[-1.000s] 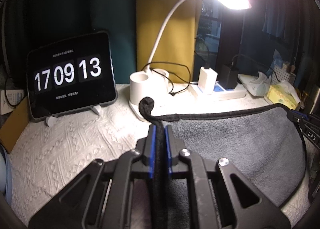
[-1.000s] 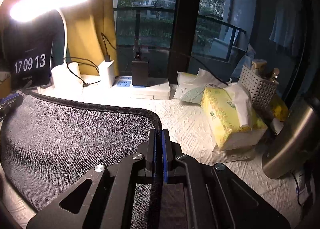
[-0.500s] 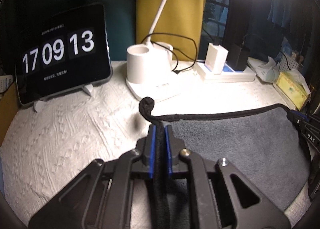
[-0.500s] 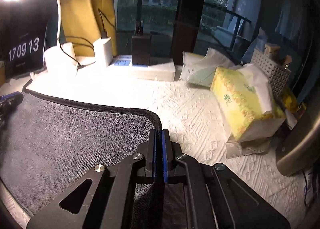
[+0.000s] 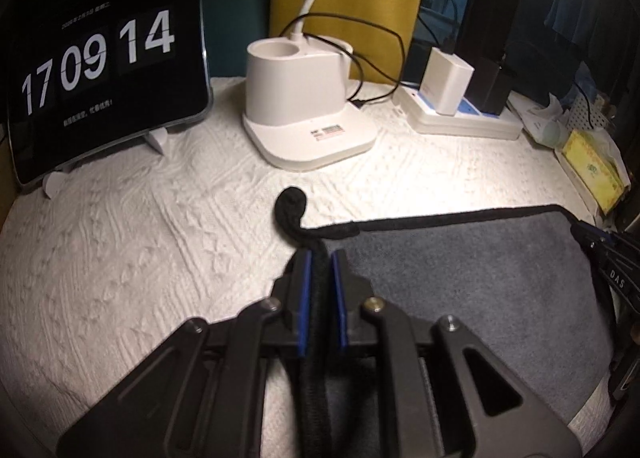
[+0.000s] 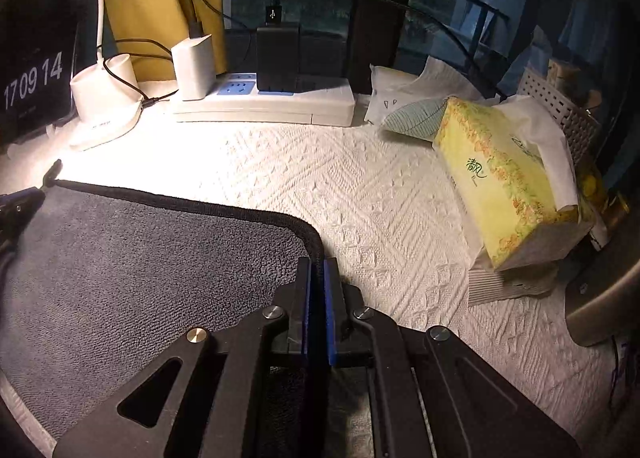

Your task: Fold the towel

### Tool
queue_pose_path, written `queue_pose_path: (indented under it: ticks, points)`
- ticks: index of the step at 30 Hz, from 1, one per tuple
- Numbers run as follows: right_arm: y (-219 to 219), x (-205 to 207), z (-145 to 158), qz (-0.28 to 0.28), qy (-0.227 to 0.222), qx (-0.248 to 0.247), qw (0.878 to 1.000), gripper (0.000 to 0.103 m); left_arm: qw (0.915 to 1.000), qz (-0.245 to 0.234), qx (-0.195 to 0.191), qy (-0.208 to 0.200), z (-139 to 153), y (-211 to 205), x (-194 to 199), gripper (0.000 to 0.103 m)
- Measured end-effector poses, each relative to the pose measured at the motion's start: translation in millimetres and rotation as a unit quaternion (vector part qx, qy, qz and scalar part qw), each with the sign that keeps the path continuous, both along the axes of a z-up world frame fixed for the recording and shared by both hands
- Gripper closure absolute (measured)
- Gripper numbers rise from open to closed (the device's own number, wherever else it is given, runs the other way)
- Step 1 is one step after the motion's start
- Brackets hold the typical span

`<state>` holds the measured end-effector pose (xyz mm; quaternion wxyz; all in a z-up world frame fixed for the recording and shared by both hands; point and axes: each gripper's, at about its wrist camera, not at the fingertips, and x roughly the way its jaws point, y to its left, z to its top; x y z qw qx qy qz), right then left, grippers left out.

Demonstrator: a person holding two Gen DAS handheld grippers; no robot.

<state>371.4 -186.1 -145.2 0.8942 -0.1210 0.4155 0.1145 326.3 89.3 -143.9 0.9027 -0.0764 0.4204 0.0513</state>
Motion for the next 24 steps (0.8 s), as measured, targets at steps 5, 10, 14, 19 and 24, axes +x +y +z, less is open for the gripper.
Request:
queue_pose_path:
  ticks: [5, 10, 14, 19, 24]
  points:
    - [1, -1, 1, -0.001, -0.002, -0.002, 1.0, 0.097, 1.0, 0.002, -0.001, -0.006, 6, 0, -2, 0.087]
    - [-3, -4, 5, -0.012, -0.001, 0.001, 1.0, 0.075, 0.9998, 0.013, -0.001, -0.017, 17, 2, -9, 0.063]
    - [-6, -11, 13, -0.012, -0.003, 0.007, 1.0, 0.067, 0.9996, 0.01, -0.01, -0.024, 23, -1, -16, 0.042]
    - [-5, -21, 24, -0.009, -0.012, 0.012, 1.0, 0.066, 0.9993, 0.009, -0.01, -0.034, 33, -6, -27, 0.041]
    - [-1, -35, 34, -0.004, -0.019, 0.018, 1.0, 0.066, 0.9988, 0.01, -0.01, -0.046, 43, -6, -41, 0.041]
